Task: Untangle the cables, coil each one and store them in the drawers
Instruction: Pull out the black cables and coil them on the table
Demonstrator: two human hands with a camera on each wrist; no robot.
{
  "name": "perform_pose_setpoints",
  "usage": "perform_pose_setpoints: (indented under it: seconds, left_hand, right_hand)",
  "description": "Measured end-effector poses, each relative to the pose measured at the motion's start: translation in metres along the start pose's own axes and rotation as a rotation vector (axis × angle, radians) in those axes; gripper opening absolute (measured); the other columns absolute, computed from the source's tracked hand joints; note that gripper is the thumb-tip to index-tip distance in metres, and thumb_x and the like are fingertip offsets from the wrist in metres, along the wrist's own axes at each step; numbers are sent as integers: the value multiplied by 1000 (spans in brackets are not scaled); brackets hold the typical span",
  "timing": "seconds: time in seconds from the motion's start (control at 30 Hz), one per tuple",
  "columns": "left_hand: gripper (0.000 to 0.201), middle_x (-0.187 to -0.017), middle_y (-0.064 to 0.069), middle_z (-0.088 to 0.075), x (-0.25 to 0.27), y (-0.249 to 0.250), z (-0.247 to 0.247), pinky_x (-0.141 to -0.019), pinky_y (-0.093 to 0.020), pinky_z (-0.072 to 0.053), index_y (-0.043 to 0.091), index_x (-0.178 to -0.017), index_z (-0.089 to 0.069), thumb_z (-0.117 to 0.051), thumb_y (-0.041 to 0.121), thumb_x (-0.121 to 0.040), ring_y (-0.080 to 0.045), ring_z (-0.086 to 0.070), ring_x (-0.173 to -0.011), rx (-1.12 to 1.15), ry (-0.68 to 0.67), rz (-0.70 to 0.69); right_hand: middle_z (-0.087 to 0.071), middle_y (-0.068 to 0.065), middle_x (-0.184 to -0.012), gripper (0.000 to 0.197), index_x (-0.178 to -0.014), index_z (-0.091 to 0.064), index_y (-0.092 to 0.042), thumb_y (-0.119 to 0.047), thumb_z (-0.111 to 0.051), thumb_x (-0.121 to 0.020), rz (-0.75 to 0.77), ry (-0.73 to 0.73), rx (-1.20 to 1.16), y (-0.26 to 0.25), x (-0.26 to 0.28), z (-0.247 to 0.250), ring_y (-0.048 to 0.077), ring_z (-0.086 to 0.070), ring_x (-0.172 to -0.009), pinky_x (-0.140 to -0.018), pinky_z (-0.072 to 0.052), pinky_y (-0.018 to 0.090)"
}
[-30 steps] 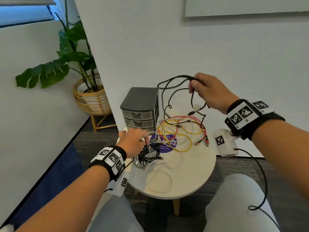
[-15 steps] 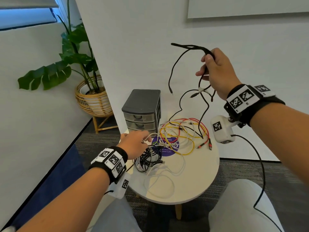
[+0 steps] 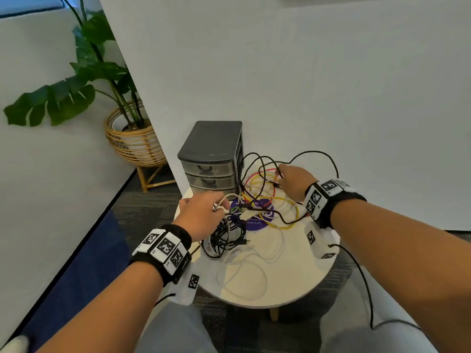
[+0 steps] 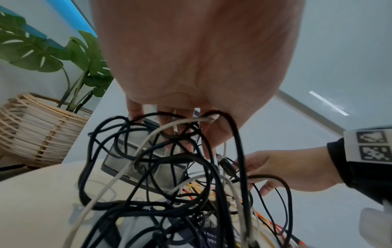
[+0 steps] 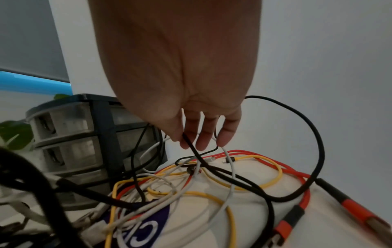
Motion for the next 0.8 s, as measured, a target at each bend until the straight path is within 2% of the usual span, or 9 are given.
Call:
perform_pose_setpoints:
  seconds: [0.1, 0.2, 0.3, 0.4, 0.47, 0.5, 0.67, 0.73, 0.8]
  left_hand:
    - [20, -116, 18, -63, -1, -1, -1, -95, -39, -18, 33, -98, -64, -49, 20, -100, -12, -49, -118, 18, 17, 2]
    - [20, -115, 18, -63, -1, 0, -2, -94, -37, -17, 33, -97, -65, -50, 21, -100, -12, -49, -119, 19, 37, 6]
    - [20, -114, 18, -63, 0, 1, -3, -93, -37, -17, 33, -97, -66, -50, 21, -100, -12, -48, -120, 26, 51, 5]
    - [19, -116, 17, -63, 0, 0, -2, -93, -36, -15, 32, -97, -66, -51, 21, -100, -12, -47, -121, 46, 59, 7]
    - [19, -116, 18, -62, 1, -1, -3, -93, -36, -15, 32, -96, -66, -51, 21, -100, -13, -47, -123, 66, 67, 13]
    - [19, -116, 18, -62, 1, -2, -3, -94, -36, -15, 32, -95, -67, -52, 22, -100, -13, -46, -124, 82, 75, 20]
    - [19, -116, 17, -59, 1, -6, -6, -100, -46, -21, 36, -90, -67, -53, 28, -100, -17, -45, -125, 158, 137, 102]
    - [19, -116, 15, -58, 2, -5, -5, -96, -44, -21, 37, -90, -68, -54, 30, -100, -18, -44, -125, 192, 157, 126]
    - [18, -117, 15, -57, 3, -3, -5, -93, -40, -19, 36, -90, -69, -54, 29, -99, -18, -43, -126, 218, 158, 141]
  right_hand:
    - [-62, 16, -122, 31, -131, -50, -11, -7, -45, -101, 46, 34, 72, -5, -3, 0, 31, -57, -98, -77, -42, 34]
    - [-59, 14, -130, 42, -141, -48, -16, -7, -45, -100, 76, 30, 102, -10, -6, 1, 35, -58, -116, -87, -45, 36]
    - [-54, 12, -132, 34, -136, -49, -16, -19, -44, -102, 21, -19, 212, -12, -3, -2, 36, -54, -120, -96, -49, 46]
    - [-50, 11, -132, 36, -134, -46, -14, -24, -47, -99, 1, 138, 170, -12, 6, 10, 36, -52, -118, -94, -46, 49]
    - [-49, 10, -131, 40, -135, -43, -16, -27, -50, -97, 73, 261, 46, -15, 15, 20, 34, -53, -112, -91, -47, 47]
    - [-48, 8, -131, 42, -136, -41, -19, -31, -51, -97, 117, 267, -26, -18, 19, 23, 33, -54, -110, -89, -47, 45]
    - [-40, -4, -128, 51, -132, -43, -40, -62, -61, -90, 259, -106, -158, -31, 42, 4, 19, -55, -102, -90, -44, 38]
    - [-44, -5, -123, 42, -121, -54, -37, -62, -64, -89, 320, -154, -102, -33, 50, -5, 17, -53, -101, -90, -44, 36]
    - [-51, -1, -107, 29, -102, -67, -24, -52, -64, -93, 380, -103, -59, -36, 53, -8, 18, -54, -94, -84, -43, 34]
Point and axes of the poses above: each hand's wrist, its own x-axis away from the middle knuckle, its own z-axis out of the back of the hand, y = z × x, the point moved 6 cm from there along -x, towards the middle knuckle
